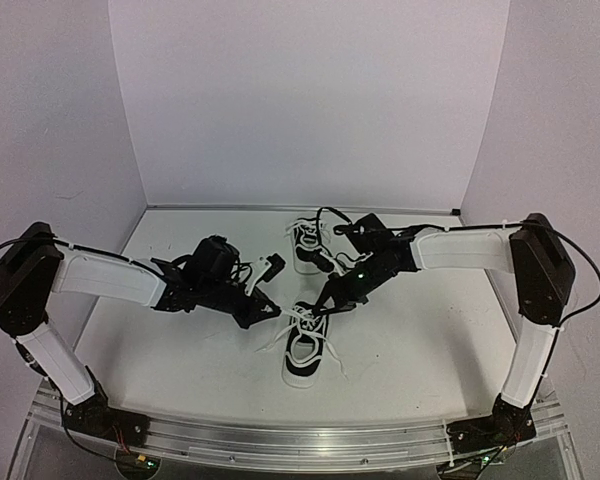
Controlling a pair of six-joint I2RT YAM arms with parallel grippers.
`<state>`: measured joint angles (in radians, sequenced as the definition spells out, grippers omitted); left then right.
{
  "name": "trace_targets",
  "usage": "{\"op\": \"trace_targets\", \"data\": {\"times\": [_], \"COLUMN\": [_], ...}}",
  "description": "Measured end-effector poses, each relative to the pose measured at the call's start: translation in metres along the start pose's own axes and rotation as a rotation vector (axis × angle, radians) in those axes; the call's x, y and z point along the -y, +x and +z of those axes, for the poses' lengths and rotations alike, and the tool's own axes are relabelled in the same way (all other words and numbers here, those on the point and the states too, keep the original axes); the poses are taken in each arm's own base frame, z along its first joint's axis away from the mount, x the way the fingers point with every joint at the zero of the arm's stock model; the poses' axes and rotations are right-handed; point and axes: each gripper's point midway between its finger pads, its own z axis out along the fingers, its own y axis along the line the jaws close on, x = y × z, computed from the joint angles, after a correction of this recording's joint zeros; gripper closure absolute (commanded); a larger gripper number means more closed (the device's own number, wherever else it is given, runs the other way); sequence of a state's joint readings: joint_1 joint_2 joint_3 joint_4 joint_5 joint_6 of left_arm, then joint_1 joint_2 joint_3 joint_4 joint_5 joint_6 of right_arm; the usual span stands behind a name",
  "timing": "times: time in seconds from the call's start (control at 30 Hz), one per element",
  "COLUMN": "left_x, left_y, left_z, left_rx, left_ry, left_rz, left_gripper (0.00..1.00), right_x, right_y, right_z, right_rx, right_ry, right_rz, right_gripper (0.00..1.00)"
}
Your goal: Tie the shoes
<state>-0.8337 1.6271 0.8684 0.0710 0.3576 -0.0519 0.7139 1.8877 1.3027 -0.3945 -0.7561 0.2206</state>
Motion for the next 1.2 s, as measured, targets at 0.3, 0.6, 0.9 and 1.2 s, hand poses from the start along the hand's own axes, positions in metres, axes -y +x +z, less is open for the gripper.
{"op": "trace_targets", "data": {"times": [0.3, 0.6, 0.9, 1.2], "left_x": [-0.008, 0.022, 0.062, 0.064], "left_y": [-0.006, -0.055, -0.028, -0.023], "left_z": [-0.023, -0.082, -0.017, 0.014], "left_rx": [0.053, 0.244, 0.013, -0.141], "left_ry": [-0.092, -0.152, 0.036, 0.096], "left_rz": [0.109, 0.481, 0.787, 0.928], "left_gripper": [0.46, 0.62, 0.69, 0.74], "right_x": [-0.001, -0.002, -0.001, -0.001], "right_y": [0.006, 0.003, 0.000, -0.005], "right_z": [0.003, 0.004, 0.002, 0.000], "right_rx": [-0.009, 0.001, 0.014, 0.029], "right_ry": [-0.028, -0.038, -0.042, -0.053], "right_rz": [0.013, 0.016, 0.051, 0.067], "right_gripper": [1.00, 1.00, 1.00, 1.00]}}
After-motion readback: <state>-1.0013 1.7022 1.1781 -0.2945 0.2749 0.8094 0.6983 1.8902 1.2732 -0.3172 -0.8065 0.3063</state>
